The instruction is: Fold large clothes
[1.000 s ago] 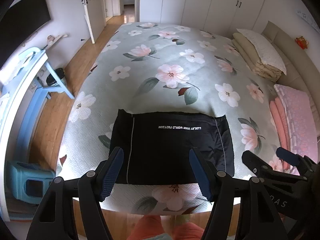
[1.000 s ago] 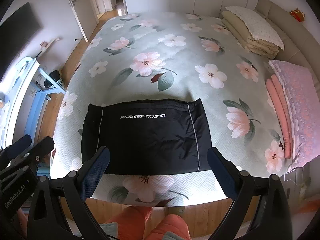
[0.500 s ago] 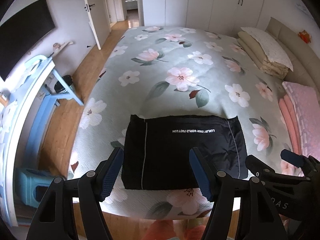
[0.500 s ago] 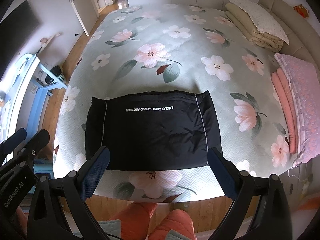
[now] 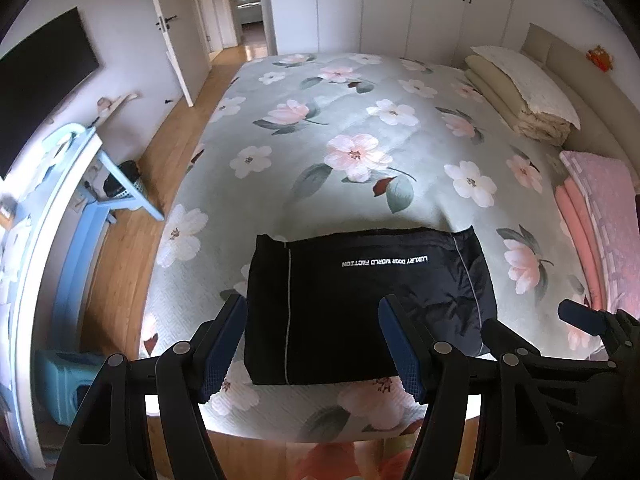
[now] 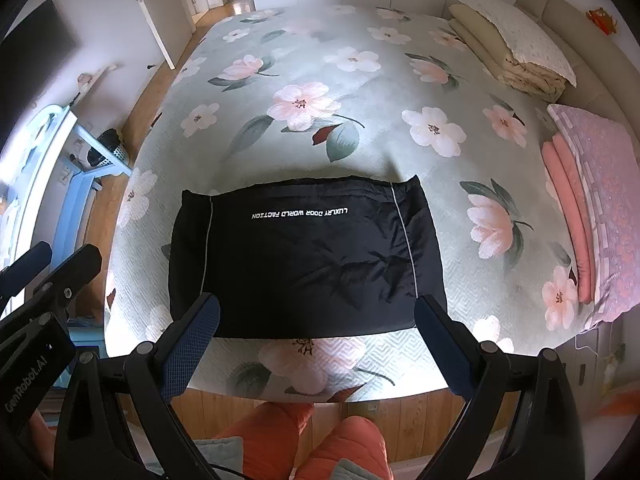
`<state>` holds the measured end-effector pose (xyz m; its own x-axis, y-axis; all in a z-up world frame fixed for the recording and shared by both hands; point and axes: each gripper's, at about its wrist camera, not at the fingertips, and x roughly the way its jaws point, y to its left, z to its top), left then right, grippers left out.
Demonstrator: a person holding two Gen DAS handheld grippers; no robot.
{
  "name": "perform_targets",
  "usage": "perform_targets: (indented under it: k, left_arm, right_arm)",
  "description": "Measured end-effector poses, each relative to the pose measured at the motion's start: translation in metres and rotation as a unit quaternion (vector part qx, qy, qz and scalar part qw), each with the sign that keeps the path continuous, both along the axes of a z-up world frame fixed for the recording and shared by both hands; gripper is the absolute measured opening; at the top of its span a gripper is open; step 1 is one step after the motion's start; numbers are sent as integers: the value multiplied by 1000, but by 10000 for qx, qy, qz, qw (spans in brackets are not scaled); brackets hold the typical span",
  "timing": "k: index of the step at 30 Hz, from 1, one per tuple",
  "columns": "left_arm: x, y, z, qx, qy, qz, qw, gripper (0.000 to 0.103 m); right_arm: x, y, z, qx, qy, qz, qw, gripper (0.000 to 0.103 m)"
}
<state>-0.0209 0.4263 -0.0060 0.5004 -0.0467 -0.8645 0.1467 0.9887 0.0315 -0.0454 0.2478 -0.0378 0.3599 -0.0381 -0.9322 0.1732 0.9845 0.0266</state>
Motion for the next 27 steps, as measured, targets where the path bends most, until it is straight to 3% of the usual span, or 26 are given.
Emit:
perform_targets:
  k: [19, 27]
  left_arm:
    - [10, 9, -9, 23, 124, -105, 9999, 70]
    - [22, 13, -10, 159, -3, -225, 9996, 70]
  right_arm:
    - [-2, 4, -9, 6, 66, -21, 10000, 98]
    - [5, 5, -13, -96, 134, -172, 9997, 98]
